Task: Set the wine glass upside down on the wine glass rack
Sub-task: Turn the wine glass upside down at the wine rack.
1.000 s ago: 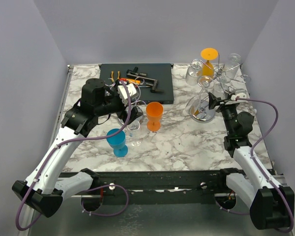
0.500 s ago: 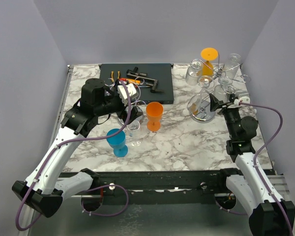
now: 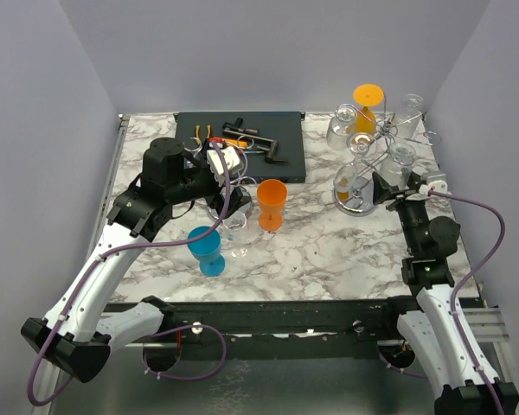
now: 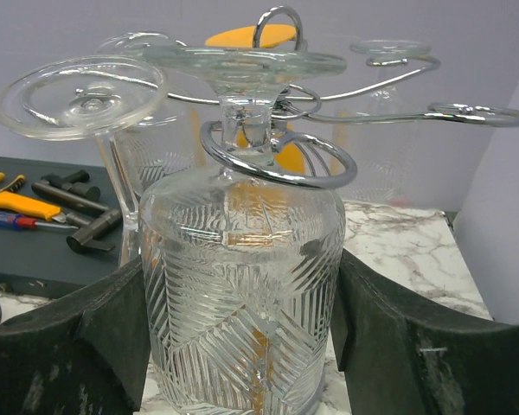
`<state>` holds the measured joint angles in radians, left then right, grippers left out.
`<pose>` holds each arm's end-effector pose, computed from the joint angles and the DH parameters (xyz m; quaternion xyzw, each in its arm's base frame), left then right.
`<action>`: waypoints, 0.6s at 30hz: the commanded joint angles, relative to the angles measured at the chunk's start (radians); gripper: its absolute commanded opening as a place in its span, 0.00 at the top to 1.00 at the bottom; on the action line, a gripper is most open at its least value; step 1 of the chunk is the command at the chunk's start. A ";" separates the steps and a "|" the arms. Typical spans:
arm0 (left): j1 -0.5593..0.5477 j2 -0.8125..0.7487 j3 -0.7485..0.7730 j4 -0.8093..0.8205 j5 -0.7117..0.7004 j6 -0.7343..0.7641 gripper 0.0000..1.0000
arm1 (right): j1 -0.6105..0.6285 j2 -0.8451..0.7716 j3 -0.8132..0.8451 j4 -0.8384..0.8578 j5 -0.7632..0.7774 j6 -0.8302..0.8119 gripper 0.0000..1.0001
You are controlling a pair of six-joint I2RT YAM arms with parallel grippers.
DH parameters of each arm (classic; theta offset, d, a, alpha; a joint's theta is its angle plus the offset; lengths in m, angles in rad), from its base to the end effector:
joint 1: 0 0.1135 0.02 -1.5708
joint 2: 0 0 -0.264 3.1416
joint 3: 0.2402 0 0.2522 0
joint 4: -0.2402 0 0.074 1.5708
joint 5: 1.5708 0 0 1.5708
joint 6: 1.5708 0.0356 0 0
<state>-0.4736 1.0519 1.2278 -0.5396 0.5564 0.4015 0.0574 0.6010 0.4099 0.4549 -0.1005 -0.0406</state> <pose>0.1847 -0.1158 0.4076 0.4766 0.6510 -0.2456 0.5372 0.1593 0.0127 0.3037 -0.0696 0.6045 0.0372 0.7927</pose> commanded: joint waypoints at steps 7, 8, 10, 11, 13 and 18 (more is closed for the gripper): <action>-0.002 -0.020 -0.014 0.030 0.034 0.006 0.01 | -0.004 -0.071 -0.012 -0.030 0.142 0.038 0.99; -0.002 -0.021 -0.014 0.031 0.034 0.006 0.01 | -0.004 -0.067 -0.013 -0.033 0.157 0.038 1.00; -0.002 -0.021 -0.016 0.031 0.035 0.007 0.01 | -0.004 -0.063 -0.016 -0.028 0.176 0.052 1.00; -0.001 -0.022 -0.017 0.031 0.034 0.006 0.01 | -0.004 -0.055 -0.017 -0.031 0.181 0.069 0.99; -0.002 -0.021 -0.017 0.032 0.034 0.006 0.01 | -0.004 -0.031 -0.009 -0.048 0.188 0.076 1.00; -0.001 -0.018 -0.015 0.034 0.034 0.006 0.01 | -0.004 0.030 0.019 -0.089 0.172 0.091 0.80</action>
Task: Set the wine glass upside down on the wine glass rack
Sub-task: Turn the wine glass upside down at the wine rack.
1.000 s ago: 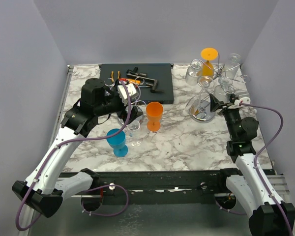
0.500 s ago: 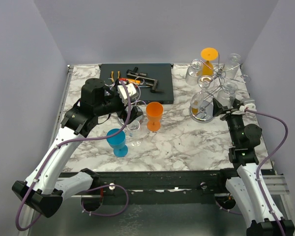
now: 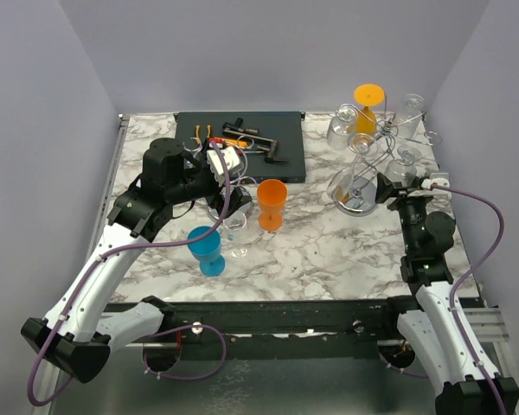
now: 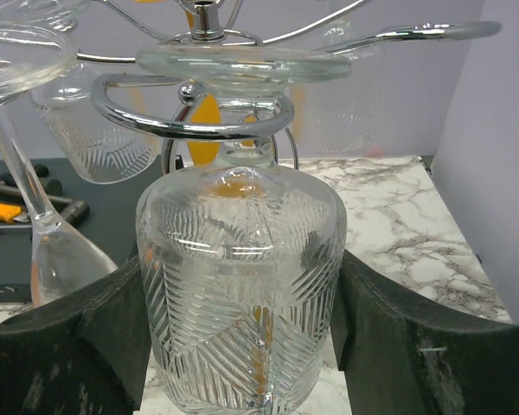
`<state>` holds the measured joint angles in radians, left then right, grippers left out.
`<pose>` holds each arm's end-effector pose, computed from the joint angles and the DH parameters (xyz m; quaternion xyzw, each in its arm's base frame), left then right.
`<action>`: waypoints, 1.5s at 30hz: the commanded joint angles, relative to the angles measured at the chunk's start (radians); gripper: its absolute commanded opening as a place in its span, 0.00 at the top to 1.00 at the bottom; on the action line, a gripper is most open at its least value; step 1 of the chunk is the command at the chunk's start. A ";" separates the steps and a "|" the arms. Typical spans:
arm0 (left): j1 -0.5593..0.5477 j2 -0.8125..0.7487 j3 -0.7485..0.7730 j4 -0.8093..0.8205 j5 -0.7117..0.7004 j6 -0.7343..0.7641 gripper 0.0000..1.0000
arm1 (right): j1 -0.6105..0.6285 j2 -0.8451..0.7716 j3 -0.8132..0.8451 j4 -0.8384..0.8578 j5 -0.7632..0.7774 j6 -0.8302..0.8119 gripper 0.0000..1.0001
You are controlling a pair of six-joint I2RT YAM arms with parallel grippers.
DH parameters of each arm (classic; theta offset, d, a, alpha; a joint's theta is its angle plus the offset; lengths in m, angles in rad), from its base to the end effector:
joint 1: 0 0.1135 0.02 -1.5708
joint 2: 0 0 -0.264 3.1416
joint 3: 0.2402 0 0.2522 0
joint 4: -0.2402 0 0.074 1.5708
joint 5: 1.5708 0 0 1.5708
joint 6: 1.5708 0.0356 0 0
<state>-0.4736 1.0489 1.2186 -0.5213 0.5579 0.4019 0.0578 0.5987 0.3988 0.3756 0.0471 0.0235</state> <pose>0.1850 -0.1160 0.4070 0.4769 0.6470 -0.2453 0.5420 0.1616 0.0077 0.2916 0.0070 0.6424 0.0160 0.7662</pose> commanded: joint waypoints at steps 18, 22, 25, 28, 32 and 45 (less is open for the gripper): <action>-0.002 -0.011 0.009 0.018 0.033 -0.002 0.01 | -0.004 -0.013 0.168 -0.300 0.036 0.058 0.00; -0.002 -0.010 0.008 0.017 0.038 -0.011 0.01 | -0.004 -0.071 0.284 -0.491 -0.016 0.053 0.00; -0.002 -0.012 0.010 0.017 0.042 -0.023 0.01 | -0.004 -0.081 0.399 -0.669 -0.070 0.050 0.00; -0.001 -0.012 0.010 0.017 0.046 -0.033 0.01 | -0.004 -0.051 0.522 -0.803 -0.114 0.051 0.00; -0.002 -0.016 0.012 0.017 0.056 -0.052 0.01 | -0.004 0.034 0.683 -0.902 -0.116 0.071 0.00; -0.002 -0.027 0.022 0.005 0.041 -0.074 0.01 | -0.004 0.663 1.326 -1.053 -0.052 0.090 0.24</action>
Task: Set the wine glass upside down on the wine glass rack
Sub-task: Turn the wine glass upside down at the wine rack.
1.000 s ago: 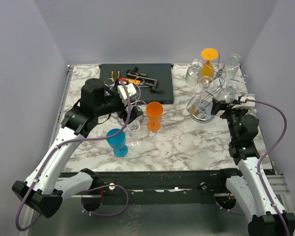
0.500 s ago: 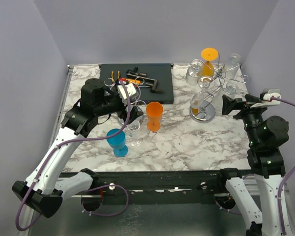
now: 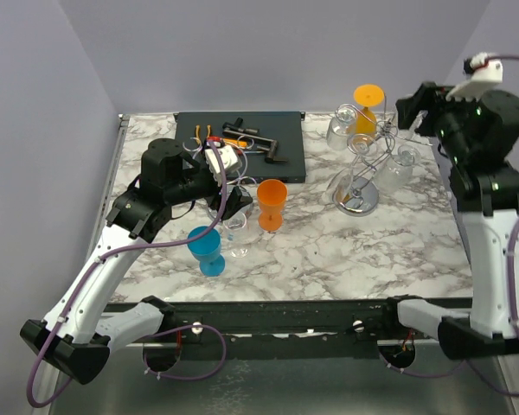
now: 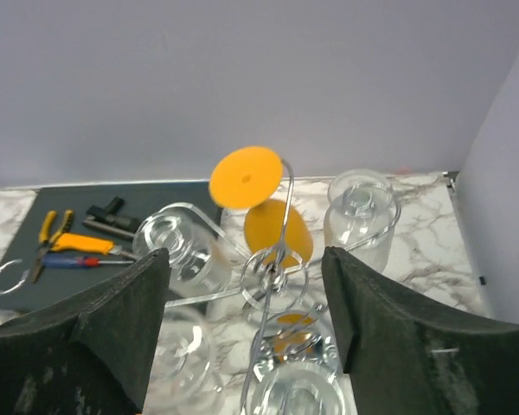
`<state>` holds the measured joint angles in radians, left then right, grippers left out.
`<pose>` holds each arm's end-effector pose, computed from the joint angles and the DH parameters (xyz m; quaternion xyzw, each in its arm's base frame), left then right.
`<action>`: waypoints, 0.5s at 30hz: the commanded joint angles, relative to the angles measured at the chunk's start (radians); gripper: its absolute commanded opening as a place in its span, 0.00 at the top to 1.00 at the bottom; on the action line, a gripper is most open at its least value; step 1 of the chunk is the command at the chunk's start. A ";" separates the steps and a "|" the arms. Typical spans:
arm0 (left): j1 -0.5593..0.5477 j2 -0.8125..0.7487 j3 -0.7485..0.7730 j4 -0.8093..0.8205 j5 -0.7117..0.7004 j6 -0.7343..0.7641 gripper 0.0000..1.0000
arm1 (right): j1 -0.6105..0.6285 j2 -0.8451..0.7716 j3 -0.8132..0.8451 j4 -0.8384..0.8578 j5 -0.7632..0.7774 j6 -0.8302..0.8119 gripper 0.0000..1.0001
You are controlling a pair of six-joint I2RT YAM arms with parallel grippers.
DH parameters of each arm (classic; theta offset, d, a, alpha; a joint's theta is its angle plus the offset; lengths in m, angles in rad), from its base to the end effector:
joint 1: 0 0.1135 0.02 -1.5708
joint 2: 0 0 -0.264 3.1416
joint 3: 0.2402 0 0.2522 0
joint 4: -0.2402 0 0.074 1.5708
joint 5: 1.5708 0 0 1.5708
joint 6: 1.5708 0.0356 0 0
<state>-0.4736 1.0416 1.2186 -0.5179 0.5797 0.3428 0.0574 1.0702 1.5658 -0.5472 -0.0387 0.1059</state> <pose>0.1825 -0.1155 0.4089 0.4621 0.6530 -0.2691 0.5364 0.1893 0.0123 0.5087 0.0043 0.7251 0.0701 0.6851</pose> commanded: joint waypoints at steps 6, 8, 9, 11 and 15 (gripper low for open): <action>-0.002 -0.022 0.021 -0.004 0.018 -0.010 0.01 | -0.004 0.348 0.294 -0.141 0.001 -0.022 0.29; -0.002 -0.020 0.019 -0.005 0.020 -0.009 0.01 | -0.004 0.365 0.298 -0.139 -0.056 -0.035 0.29; -0.002 -0.019 0.021 -0.006 0.022 -0.008 0.01 | -0.005 0.371 0.298 -0.141 -0.082 -0.043 0.29; -0.002 -0.016 0.025 -0.006 0.023 -0.007 0.01 | -0.004 0.375 0.291 -0.143 -0.136 -0.060 0.29; -0.001 -0.014 0.028 -0.010 0.023 -0.004 0.01 | -0.004 0.378 0.268 -0.141 -0.206 -0.077 0.27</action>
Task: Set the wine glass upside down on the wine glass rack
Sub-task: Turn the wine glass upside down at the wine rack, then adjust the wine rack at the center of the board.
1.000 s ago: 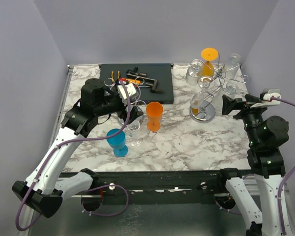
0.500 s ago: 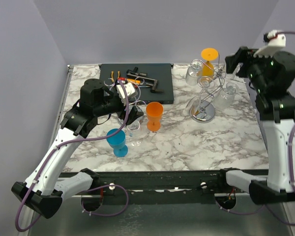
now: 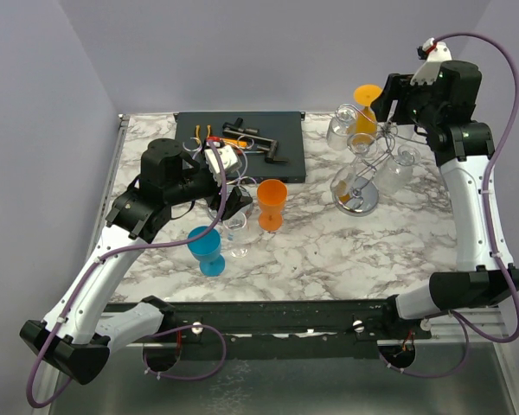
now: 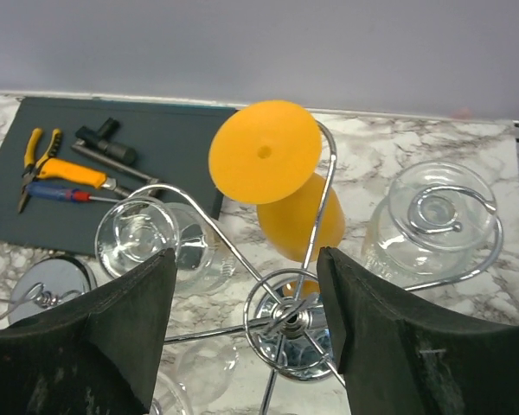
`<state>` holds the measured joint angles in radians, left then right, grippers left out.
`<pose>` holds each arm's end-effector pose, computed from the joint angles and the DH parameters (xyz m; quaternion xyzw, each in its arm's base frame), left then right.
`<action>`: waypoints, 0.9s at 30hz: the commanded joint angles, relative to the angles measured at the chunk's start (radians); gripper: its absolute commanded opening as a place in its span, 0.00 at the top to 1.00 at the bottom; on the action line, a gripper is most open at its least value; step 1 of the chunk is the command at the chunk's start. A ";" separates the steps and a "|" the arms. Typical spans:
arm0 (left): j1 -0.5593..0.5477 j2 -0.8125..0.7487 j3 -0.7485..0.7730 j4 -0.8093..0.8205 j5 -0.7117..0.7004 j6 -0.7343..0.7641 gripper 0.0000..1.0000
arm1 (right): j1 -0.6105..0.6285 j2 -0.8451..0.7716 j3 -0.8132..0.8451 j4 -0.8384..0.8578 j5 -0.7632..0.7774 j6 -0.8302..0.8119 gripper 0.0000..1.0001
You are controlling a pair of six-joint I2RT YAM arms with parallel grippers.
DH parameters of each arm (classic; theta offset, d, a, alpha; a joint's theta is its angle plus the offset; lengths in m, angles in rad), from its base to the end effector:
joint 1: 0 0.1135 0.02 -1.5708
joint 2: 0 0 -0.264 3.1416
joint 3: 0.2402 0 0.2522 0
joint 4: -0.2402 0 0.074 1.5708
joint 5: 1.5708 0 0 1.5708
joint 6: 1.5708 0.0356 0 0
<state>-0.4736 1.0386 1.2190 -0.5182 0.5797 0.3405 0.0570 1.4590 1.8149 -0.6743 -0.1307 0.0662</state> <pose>0.1817 -0.1150 0.4096 0.4613 0.6526 -0.2695 0.5373 0.3023 0.0219 0.4832 -0.0345 0.8087 0.0888 0.5805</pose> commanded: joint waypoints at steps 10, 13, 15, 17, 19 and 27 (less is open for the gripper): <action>-0.004 -0.009 0.037 -0.012 0.030 -0.008 0.01 | -0.004 -0.016 0.013 -0.047 -0.048 -0.056 0.29; -0.006 -0.002 0.044 -0.012 0.041 -0.018 0.01 | -0.003 -0.035 -0.019 -0.038 -0.005 -0.096 0.32; -0.009 0.002 0.050 -0.012 0.046 -0.024 0.01 | -0.003 -0.038 -0.029 -0.040 0.006 -0.111 0.33; -0.014 0.006 0.055 -0.012 0.048 -0.028 0.01 | -0.003 -0.034 -0.025 -0.051 -0.004 -0.118 0.34; -0.017 0.006 0.060 -0.012 0.046 -0.028 0.01 | -0.005 -0.024 -0.019 -0.065 -0.013 -0.118 0.36; -0.038 0.012 0.069 -0.013 0.040 -0.037 0.01 | -0.004 -0.017 -0.053 -0.094 0.008 -0.132 0.37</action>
<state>-0.4965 1.0458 1.2533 -0.5198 0.5953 0.3218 0.0570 1.4448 1.7874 -0.7246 -0.1520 -0.0456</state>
